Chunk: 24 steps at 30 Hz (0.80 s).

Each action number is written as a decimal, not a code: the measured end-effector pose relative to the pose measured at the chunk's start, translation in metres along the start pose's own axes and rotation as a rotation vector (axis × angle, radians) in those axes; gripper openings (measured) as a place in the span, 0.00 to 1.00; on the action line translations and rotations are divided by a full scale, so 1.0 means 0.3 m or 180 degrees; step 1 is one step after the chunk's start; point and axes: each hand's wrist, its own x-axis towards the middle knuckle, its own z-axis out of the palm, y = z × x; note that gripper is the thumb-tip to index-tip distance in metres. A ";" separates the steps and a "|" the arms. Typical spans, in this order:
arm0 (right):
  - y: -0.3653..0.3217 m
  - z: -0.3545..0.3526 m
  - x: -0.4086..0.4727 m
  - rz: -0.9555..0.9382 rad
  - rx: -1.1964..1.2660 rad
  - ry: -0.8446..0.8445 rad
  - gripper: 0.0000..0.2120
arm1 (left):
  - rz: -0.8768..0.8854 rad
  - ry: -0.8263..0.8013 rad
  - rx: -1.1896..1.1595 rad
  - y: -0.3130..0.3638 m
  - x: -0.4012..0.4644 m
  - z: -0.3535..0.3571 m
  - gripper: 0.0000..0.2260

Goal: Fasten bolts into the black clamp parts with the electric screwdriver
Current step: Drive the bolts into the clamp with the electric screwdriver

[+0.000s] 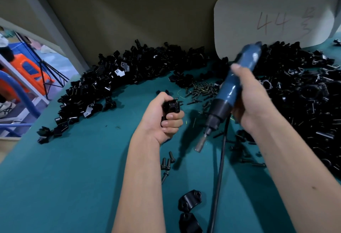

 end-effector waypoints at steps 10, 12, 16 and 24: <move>-0.026 -0.013 -0.005 -0.0805 0.1141 0.0341 0.12 | -0.0190 0.0389 0.1927 -0.004 0.000 0.004 0.08; -0.020 -0.017 -0.008 -0.0921 0.1157 0.0580 0.14 | -0.0255 0.0625 0.2455 -0.005 -0.002 0.005 0.09; -0.029 -0.012 -0.013 -0.1143 0.1409 0.0764 0.14 | -0.0370 0.0478 0.2629 -0.007 -0.001 0.026 0.10; -0.036 0.010 -0.034 -0.1273 0.1470 0.0750 0.14 | -0.0448 0.0307 0.2742 -0.008 0.000 0.042 0.10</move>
